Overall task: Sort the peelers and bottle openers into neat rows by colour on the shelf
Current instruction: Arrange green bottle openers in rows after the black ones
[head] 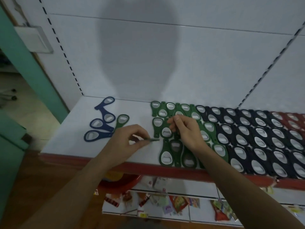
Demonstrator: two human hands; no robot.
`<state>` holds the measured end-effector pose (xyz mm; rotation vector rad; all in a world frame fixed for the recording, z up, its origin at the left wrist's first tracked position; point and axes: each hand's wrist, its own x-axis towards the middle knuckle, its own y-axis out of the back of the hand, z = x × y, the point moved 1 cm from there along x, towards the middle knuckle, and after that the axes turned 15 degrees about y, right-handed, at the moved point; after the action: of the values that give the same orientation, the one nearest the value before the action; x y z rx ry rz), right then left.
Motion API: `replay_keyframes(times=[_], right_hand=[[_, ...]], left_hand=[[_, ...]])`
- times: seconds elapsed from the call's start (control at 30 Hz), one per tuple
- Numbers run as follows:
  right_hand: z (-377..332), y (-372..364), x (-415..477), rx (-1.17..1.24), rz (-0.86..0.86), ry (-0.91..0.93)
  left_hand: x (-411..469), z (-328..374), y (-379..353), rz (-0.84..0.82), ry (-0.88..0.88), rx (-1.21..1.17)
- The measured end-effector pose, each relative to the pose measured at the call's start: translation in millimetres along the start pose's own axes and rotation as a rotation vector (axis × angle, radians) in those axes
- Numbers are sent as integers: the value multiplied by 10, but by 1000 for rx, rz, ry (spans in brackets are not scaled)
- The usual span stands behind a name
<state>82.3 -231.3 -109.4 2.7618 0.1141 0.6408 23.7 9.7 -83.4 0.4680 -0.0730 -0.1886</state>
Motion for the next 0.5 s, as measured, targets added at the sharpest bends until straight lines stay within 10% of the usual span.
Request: replay_keyframes(times=[0.17, 0.5], right_hand=[[52, 36, -43, -44, 58, 21], [1, 88, -90, -132, 75, 56]], left_hand=[[176, 38, -28, 3, 283, -37], [113, -41, -171, 109, 145, 560]])
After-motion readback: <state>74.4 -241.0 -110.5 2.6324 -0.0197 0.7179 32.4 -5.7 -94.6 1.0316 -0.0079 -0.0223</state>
